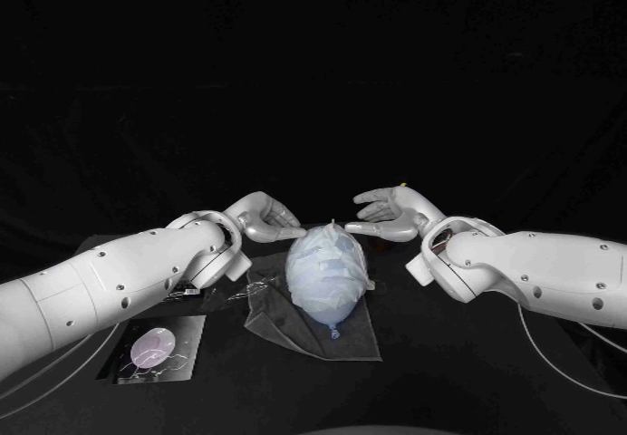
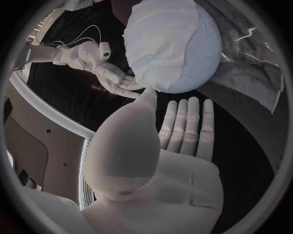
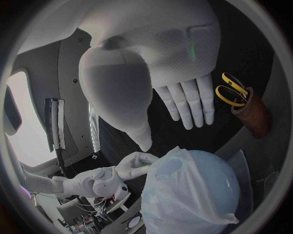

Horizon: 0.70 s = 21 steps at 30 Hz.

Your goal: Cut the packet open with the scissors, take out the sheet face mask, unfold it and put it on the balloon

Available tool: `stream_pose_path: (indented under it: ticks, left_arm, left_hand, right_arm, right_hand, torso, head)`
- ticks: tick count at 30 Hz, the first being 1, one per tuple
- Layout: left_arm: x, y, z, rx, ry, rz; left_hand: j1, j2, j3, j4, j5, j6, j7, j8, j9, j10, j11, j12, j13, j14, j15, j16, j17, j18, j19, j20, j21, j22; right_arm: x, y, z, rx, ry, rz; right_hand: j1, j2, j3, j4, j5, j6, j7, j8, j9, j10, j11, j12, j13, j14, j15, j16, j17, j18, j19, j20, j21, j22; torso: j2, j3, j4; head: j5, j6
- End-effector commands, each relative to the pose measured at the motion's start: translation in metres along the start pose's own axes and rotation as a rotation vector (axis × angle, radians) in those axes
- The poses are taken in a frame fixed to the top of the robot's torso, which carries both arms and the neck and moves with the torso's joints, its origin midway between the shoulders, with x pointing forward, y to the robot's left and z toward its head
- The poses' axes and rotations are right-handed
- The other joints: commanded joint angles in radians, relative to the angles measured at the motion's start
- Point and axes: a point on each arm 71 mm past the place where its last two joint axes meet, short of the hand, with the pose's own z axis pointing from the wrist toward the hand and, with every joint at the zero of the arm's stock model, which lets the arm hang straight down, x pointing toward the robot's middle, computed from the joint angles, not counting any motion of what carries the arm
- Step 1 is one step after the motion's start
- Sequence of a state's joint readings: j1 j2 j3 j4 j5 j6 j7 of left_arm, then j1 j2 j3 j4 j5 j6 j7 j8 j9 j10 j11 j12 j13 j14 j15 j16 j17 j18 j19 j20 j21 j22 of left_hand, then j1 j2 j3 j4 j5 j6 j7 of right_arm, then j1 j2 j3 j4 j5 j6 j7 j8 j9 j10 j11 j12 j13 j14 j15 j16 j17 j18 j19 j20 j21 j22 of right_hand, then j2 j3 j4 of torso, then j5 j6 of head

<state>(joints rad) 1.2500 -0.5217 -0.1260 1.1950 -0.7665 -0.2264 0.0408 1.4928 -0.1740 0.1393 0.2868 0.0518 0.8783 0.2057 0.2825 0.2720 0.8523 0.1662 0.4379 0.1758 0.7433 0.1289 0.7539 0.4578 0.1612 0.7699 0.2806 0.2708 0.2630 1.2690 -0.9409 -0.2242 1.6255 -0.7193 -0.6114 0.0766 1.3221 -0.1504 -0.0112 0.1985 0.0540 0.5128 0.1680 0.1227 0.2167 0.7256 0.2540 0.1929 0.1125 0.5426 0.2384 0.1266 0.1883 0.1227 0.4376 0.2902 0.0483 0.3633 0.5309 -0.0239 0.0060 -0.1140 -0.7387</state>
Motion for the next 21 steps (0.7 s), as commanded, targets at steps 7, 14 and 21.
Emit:
stream_pose_path:
  ticks: [7,14,21]
  left_arm:
    - [0.001,-0.001,0.005,-0.006,0.003,0.011]
    - [0.003,-0.001,0.004,-0.013,0.024,0.020]
    - [0.005,-0.003,0.003,-0.002,0.053,0.021]
  left_hand:
    - [0.037,0.022,-0.007,-0.007,-0.003,-0.006,-0.005,0.006,-0.006,-0.003,-0.004,0.011,-0.006,-0.004,-0.001,0.008,-0.009,0.011,0.004,0.006,-0.012,-0.007]
    - [0.057,0.029,-0.005,-0.009,-0.003,0.003,-0.009,0.010,-0.009,-0.003,-0.005,0.015,-0.009,-0.001,-0.002,0.013,-0.014,0.011,0.007,0.006,-0.015,-0.011]
    - [0.028,0.021,-0.033,0.004,-0.004,0.014,-0.011,0.014,-0.012,-0.011,-0.004,0.016,-0.015,-0.006,-0.001,0.018,-0.020,0.009,0.003,0.006,-0.024,-0.018]
  right_arm:
    - [0.018,-0.008,-0.001,0.041,0.152,-0.018]
    - [0.022,-0.009,-0.002,0.043,0.173,-0.014]
    - [0.025,-0.009,-0.001,0.045,0.184,-0.011]
  right_hand:
    - [0.043,-0.137,-0.263,0.106,0.008,-0.207,0.132,-0.050,-0.069,-0.130,0.024,-0.054,-0.051,-0.232,0.032,-0.090,-0.087,-0.038,-0.207,0.003,-0.016,-0.160]
    - [0.026,-0.147,-0.273,0.105,0.013,-0.235,0.131,-0.055,-0.077,-0.160,0.031,-0.060,-0.050,-0.267,0.038,-0.095,-0.099,-0.045,-0.239,0.003,-0.019,-0.184]
    - [0.014,-0.150,-0.277,0.105,0.015,-0.242,0.131,-0.054,-0.078,-0.173,0.032,-0.059,-0.050,-0.291,0.041,-0.097,-0.106,-0.049,-0.265,0.004,-0.021,-0.203]
  torso:
    - [0.007,0.0006,-0.0007]
    - [0.009,0.0015,-0.0008]
    - [0.011,0.0012,0.0001]
  head:
    - [0.002,0.005]
    - [0.001,0.003]
    - [-0.002,0.003]
